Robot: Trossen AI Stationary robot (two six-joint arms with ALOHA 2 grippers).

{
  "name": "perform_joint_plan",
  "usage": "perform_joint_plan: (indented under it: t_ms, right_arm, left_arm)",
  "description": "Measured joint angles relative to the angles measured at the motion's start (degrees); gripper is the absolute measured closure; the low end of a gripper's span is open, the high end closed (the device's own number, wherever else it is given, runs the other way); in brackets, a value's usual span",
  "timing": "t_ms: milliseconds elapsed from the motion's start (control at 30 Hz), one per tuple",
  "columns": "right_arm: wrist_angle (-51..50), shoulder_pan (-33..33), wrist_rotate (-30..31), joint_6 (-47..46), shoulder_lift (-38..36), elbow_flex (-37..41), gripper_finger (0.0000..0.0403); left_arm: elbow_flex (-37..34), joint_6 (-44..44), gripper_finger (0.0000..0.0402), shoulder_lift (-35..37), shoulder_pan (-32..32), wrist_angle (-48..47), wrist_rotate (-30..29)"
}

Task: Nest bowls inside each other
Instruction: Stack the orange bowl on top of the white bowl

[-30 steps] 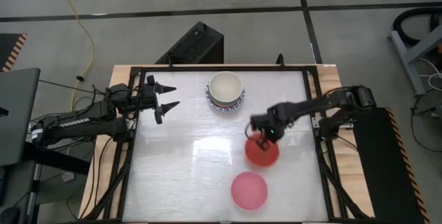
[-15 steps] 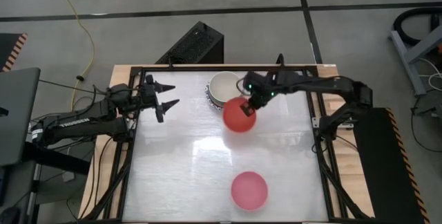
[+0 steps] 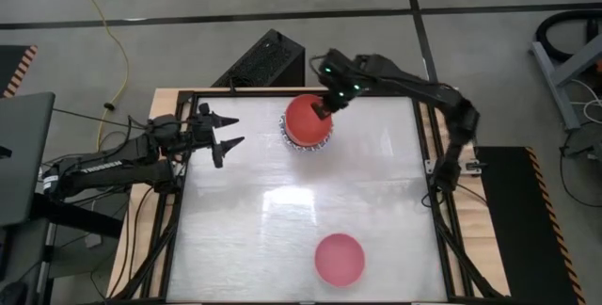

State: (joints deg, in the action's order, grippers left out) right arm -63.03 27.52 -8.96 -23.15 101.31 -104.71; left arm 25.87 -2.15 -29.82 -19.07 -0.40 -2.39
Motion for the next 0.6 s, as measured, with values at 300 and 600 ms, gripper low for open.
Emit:
perform_joint_plan:
  t_ms: [300, 600]
  right_arm:
    - [-19.6, 4.4, 0.0, 7.2, 17.5, -22.1, 0.0394]
    - [-24.2, 7.3, -2.7, 9.7, 22.7, -29.0, 0.0394]
  left_arm:
    - [0.0, 0.5, 0.0127, 0.0, 0.0, -2.0, 0.0]
    - [0.0, 0.5, 0.0127, 0.0, 0.0, -2.0, 0.0]
